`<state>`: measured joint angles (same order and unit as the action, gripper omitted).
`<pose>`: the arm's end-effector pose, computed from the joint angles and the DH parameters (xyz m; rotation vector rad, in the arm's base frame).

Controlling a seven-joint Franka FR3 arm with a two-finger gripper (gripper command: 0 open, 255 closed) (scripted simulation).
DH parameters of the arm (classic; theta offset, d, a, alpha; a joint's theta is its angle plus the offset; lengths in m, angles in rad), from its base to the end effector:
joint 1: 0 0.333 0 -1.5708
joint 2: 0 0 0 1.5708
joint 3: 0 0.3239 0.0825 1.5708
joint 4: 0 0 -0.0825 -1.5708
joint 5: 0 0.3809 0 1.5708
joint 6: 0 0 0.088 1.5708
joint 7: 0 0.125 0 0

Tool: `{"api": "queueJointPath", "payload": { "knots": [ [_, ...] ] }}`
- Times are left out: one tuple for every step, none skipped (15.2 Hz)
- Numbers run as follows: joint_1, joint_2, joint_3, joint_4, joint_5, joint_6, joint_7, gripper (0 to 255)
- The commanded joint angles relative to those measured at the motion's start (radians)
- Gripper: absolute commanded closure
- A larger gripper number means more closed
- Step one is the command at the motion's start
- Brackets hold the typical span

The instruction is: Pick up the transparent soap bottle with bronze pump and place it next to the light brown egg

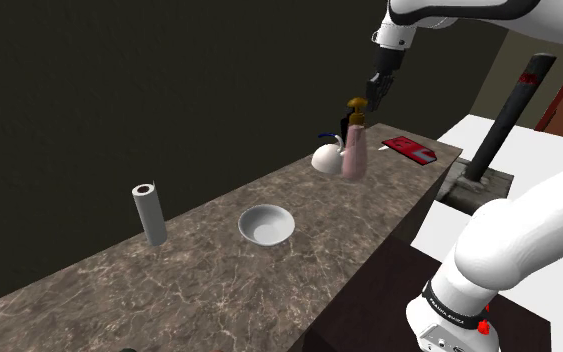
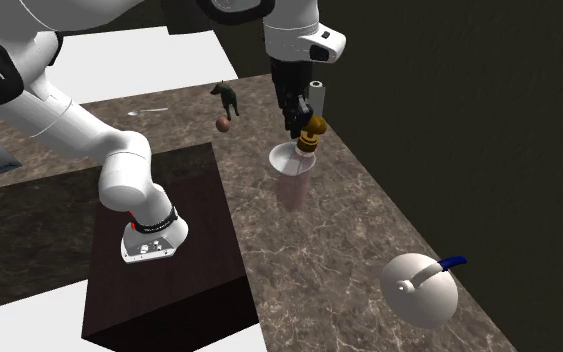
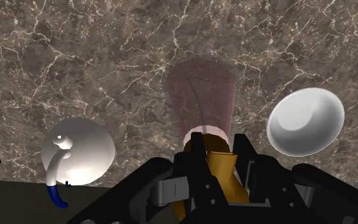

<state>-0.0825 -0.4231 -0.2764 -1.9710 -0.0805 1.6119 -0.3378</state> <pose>0.3836 -0.1792 0.6257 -3.1267 -0.0011 -0.0897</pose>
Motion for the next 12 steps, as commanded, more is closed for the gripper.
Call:
{"api": "queueJointPath", "payload": {
  "knots": [
    [0.001, 0.007, 0.000, 0.033, 0.002, -0.026, -0.002, 255],
    [0.002, 0.011, 0.000, 0.050, 0.003, -0.039, -0.002, 255],
    [0.002, 0.016, 0.000, 0.068, 0.004, -0.052, -0.003, 255],
    [0.003, 0.020, 0.001, 0.086, 0.005, -0.066, -0.004, 255],
    [0.004, 0.025, 0.001, 0.104, 0.007, -0.079, -0.004, 255],
    [0.004, 0.030, 0.001, 0.122, 0.008, -0.092, -0.005, 255],
    [0.005, 0.035, 0.001, 0.141, 0.009, -0.106, -0.006, 255],
    [0.006, 0.041, 0.000, 0.160, 0.010, -0.120, -0.006, 255],
    [0.006, 0.047, 0.000, 0.179, 0.012, -0.133, -0.007, 255],
    [0.007, 0.053, 0.000, 0.199, 0.013, -0.147, -0.008, 255],
    [0.008, 0.059, 0.000, 0.219, 0.014, -0.161, -0.009, 255],
    [0.008, 0.065, -0.001, 0.239, 0.016, -0.175, -0.010, 255]
  ]
}}
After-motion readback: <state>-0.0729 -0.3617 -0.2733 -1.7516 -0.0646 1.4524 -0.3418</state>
